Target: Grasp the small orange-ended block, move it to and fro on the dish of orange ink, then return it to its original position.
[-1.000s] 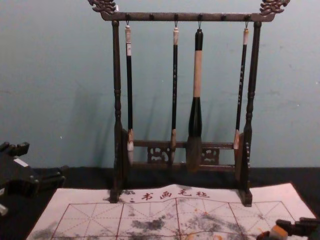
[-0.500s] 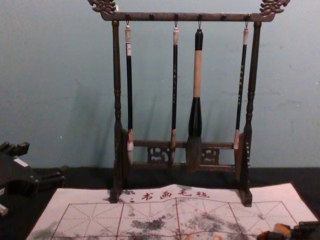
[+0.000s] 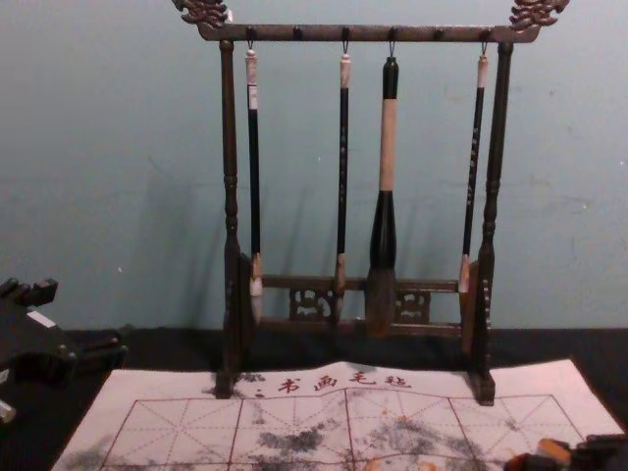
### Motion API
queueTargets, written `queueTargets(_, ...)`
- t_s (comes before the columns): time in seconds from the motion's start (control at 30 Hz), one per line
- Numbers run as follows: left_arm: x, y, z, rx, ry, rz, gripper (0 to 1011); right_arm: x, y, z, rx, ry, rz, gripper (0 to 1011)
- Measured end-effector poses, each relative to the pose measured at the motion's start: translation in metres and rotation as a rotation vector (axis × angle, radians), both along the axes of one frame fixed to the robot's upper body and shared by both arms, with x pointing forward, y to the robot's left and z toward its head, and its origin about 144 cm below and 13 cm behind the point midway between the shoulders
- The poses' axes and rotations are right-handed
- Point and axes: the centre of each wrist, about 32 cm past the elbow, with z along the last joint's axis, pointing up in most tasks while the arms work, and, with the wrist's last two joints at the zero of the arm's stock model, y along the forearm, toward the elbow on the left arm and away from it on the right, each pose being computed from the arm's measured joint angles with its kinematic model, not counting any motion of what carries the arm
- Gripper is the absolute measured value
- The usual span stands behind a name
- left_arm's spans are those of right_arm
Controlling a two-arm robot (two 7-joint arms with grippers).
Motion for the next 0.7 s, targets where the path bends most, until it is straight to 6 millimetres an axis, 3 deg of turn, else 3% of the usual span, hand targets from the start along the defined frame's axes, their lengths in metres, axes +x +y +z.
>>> queueTargets(0.7,0.0000,0.0000,0.0000,0.000,0.000,0.000,1001,0.0013,-0.0020,0.0020,-0.016,-0.012,-0.013,100)
